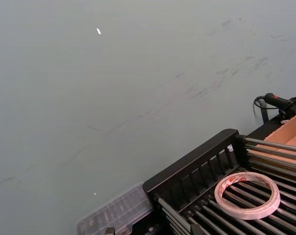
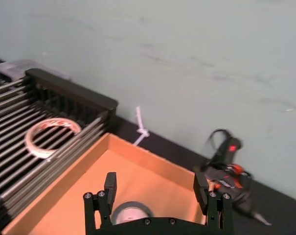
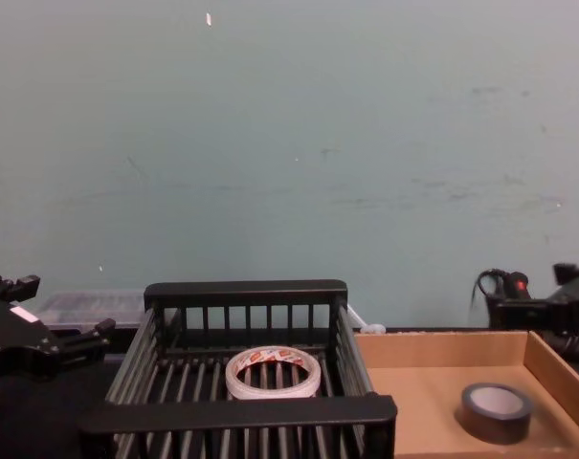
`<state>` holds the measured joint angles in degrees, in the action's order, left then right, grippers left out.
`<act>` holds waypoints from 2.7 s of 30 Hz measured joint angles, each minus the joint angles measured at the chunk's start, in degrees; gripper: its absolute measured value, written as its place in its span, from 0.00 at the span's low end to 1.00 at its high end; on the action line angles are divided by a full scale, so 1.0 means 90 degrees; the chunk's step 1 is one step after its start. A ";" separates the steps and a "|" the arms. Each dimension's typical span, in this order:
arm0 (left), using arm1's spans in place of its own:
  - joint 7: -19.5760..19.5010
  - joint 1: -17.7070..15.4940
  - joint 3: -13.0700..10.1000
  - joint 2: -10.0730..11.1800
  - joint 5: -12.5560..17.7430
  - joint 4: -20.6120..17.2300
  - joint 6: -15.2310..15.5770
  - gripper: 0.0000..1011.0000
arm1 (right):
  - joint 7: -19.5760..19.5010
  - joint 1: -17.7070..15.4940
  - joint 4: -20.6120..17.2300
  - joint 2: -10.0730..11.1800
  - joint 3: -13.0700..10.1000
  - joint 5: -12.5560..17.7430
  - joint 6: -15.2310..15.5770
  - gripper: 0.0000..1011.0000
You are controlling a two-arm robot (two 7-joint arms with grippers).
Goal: Pick up the white tape and place it into the black box , Pick up the silver tape and place it into the brown box.
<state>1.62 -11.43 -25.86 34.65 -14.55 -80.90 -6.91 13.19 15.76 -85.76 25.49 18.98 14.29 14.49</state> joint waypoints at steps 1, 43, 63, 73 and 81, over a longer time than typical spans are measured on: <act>0.0000 0.0000 0.0000 0.0000 0.0000 0.0000 0.0000 0.99 | -0.0147 -0.0133 -0.0054 -0.0013 -0.0054 -0.0095 -0.0200 0.99; 0.0000 0.0000 0.0000 0.0000 0.0000 0.0000 0.0000 0.99 | -0.1095 -0.1237 0.0042 -0.0252 -0.0448 -0.0875 -0.1519 0.99; 0.0000 0.0000 0.0000 0.0000 0.0000 0.0000 0.0000 0.99 | -0.1088 -0.1228 0.0040 -0.0244 -0.0439 -0.0874 -0.1515 0.99; 0.0000 0.0000 0.0000 0.0000 0.0000 0.0000 0.0000 0.99 | -0.1087 -0.1228 0.0040 -0.0244 -0.0439 -0.0874 -0.1515 0.99; 0.0000 0.0000 0.0000 0.0000 0.0000 0.0000 0.0000 0.99 | -0.1088 -0.1228 0.0040 -0.0244 -0.0440 -0.0874 -0.1515 0.99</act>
<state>1.62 -11.43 -25.87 34.65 -14.55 -80.90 -6.91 3.39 4.70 -85.40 23.30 15.02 6.43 0.85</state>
